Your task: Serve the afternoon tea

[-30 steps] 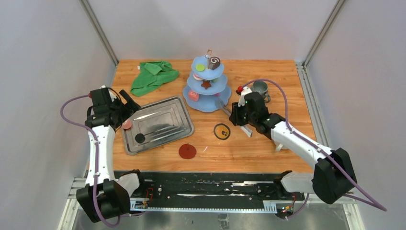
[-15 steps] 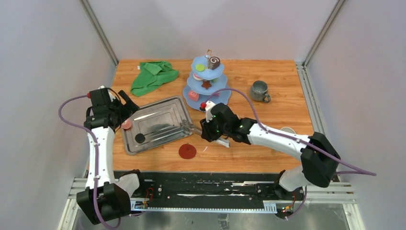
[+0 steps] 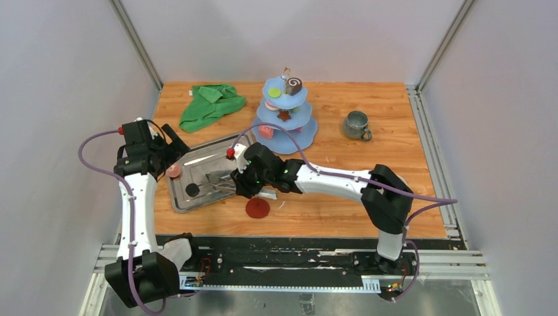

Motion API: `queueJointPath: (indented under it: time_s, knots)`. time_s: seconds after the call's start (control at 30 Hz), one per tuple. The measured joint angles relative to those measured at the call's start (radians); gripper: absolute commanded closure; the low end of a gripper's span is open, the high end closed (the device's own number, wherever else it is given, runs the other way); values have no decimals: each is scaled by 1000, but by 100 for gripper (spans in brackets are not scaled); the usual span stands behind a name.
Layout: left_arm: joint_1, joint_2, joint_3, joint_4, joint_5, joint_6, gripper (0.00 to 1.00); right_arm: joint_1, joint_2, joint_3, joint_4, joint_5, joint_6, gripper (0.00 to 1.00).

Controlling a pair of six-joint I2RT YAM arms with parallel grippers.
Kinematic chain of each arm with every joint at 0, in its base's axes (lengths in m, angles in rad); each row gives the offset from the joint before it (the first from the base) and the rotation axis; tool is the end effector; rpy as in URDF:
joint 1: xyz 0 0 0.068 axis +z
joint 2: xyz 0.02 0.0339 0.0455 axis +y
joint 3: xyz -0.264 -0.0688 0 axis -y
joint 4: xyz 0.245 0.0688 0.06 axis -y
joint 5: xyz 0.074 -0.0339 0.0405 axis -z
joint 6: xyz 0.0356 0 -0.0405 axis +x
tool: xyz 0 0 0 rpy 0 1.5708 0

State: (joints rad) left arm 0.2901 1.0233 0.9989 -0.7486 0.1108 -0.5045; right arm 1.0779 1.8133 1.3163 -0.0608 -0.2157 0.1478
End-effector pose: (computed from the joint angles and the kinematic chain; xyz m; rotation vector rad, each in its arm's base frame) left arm 0.1997 0.0555 0.3165 -0.8584 2.1876 -0.2355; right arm 0.1919 0.3733 0.2481 -1.1361 1.9612 0.9223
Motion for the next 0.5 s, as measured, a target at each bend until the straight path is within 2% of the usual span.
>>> queueJointPath:
  time_s: [0.5]
  knots:
    - [0,10,35,-12,-15,1,5,35,177,119,-26,0,-125,58]
